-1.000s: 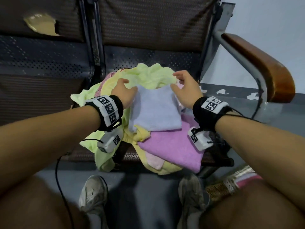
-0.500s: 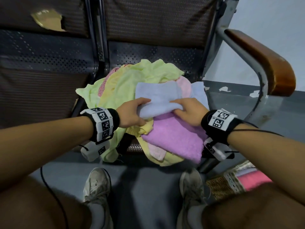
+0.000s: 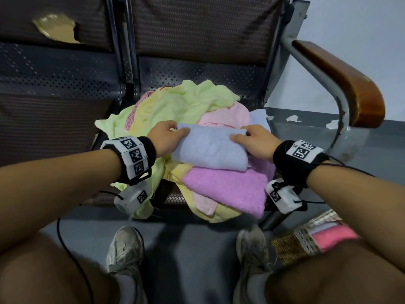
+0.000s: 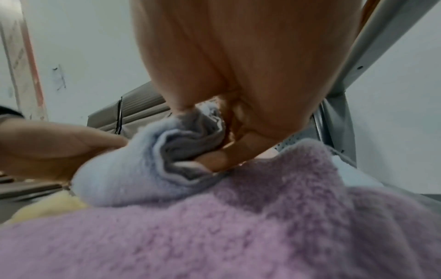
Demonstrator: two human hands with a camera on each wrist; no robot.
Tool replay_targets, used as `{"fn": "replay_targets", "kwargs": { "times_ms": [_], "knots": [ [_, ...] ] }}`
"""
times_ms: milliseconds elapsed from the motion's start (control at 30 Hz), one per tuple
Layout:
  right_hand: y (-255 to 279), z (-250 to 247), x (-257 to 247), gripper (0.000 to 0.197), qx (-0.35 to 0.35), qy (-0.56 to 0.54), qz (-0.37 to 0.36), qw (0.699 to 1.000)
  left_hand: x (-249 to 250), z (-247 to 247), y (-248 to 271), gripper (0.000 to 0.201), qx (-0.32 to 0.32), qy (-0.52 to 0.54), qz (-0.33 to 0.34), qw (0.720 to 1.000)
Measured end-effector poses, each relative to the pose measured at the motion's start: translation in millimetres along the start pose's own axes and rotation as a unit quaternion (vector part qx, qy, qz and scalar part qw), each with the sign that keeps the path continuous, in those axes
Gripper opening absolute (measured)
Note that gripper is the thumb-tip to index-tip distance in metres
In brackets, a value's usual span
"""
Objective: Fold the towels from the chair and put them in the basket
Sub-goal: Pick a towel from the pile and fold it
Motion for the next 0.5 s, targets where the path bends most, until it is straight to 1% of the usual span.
{"fn": "replay_targets", "kwargs": {
  "times_ms": [67,100,167,200,233,267,300,367,400,467,500],
  "knots": [
    [-4.7,1.7,5.1,0.042,0.018,0.083,0.018,0.996,-3.3,3.7,-2.1,0.052,-0.006,-0.063,-0.047,0.997],
    [-6.9,1.5,6.5,0.043,0.03,0.102,0.025,0.994,-6.8,6.6,-2.3,0.06,-0.025,-0.071,-0.079,0.994],
    [-9.9,1.8,7.0,0.042,0.046,0.115,0.033,0.992,-12.9,15.0,2.7,0.068,-0.092,-0.039,-0.154,0.983],
    [-10.8,2.4,7.0,0.043,0.05,0.12,0.034,0.991,-14.4,19.0,6.2,0.069,-0.129,-0.026,-0.181,0.975],
    [-11.6,3.3,7.3,0.042,0.05,0.128,0.034,0.99,-15.6,22.5,7.8,0.069,-0.156,-0.02,-0.191,0.969],
    [-12.1,3.9,7.6,0.04,0.047,0.137,0.035,0.989,-14.5,24.5,8.4,0.066,-0.165,-0.014,-0.187,0.968],
    [-12.0,4.4,7.6,0.036,0.043,0.147,0.036,0.988,-12.1,25.1,7.2,0.062,-0.155,-0.006,-0.172,0.973],
    [-10.6,3.4,6.0,0.03,0.031,0.162,0.041,0.985,-2.4,20.7,2.7,0.054,-0.102,0.007,-0.119,0.988],
    [-9.1,2.1,4.2,0.031,0.023,0.167,0.038,0.985,4.7,18.7,1.7,0.05,-0.082,0.036,-0.089,0.992],
    [-4.8,-0.6,-6.9,0.044,0.015,0.142,0.004,0.99,21.6,15.0,5.5,0.043,-0.069,0.131,-0.041,0.988],
    [-0.7,-1.6,-16.6,0.053,0.012,0.098,-0.021,0.995,31.4,12.3,10.0,0.041,-0.064,0.168,-0.019,0.984]
  ]
}}
Point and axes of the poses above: each hand's wrist, its own y-axis away from the middle knuckle, its own z-axis out of the palm, x = y × z, the point moved 5 cm from there along -y, towards the middle knuckle, and after that the axes turned 4 degrees about -y, right-handed, at the moved point
